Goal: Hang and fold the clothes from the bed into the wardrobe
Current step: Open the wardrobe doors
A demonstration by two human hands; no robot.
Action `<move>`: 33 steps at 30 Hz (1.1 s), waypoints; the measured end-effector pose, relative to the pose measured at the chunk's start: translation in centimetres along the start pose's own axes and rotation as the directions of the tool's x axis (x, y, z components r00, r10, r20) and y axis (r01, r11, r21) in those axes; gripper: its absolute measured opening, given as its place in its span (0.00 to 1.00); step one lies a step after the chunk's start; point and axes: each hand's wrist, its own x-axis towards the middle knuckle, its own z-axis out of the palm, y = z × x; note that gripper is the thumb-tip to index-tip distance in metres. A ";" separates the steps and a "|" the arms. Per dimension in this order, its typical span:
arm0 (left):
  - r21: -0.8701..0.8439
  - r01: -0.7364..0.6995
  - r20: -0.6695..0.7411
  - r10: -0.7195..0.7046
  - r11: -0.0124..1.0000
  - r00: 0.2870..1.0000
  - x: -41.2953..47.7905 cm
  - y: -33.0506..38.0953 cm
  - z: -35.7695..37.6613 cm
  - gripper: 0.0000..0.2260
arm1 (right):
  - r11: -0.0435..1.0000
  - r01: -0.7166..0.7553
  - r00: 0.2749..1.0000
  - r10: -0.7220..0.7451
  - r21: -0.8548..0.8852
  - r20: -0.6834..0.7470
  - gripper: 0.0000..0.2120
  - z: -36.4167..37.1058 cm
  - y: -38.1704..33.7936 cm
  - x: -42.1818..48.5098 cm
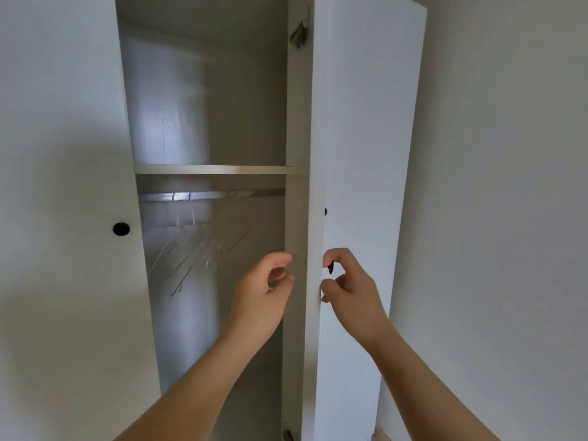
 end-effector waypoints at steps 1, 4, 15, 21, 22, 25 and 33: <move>-0.010 -0.001 0.005 0.001 1.000 1.000 -0.3 0.4 0.9 0.16 | 1.000 -0.026 1.000 0.026 0.015 -0.017 0.15 -1.2 0.3 -0.4; -0.040 -0.009 0.017 0.009 0.999 1.000 -1.1 1.6 3.5 0.15 | 0.995 -0.091 0.994 0.093 0.031 -0.055 0.17 -5.0 1.6 -1.0; -0.044 -0.031 0.080 0.034 0.999 0.996 -2.1 4.0 10.2 0.11 | 0.970 -0.241 0.955 0.236 -0.010 -0.180 0.17 -11.1 2.9 -2.2; -0.031 -0.064 0.068 0.066 0.997 0.995 -2.3 3.8 10.8 0.12 | 0.972 -0.025 0.929 -0.065 -0.235 -0.364 0.21 -10.8 2.5 -4.1; -0.028 -0.070 0.056 0.072 0.997 0.996 -2.3 3.6 10.5 0.12 | 0.967 0.014 0.930 -0.106 -0.255 -0.352 0.19 -10.4 2.4 -4.1; -0.024 -0.066 0.015 0.067 0.998 0.998 -2.1 2.9 8.8 0.14 | 0.975 0.033 0.965 -0.088 -0.221 -0.248 0.18 -8.4 1.9 -3.6; 0.143 -0.021 -0.146 0.042 0.989 0.988 -0.9 -0.5 -0.6 0.17 | 0.994 0.007 0.999 -0.012 -0.112 -0.047 0.17 0.7 0.6 -0.6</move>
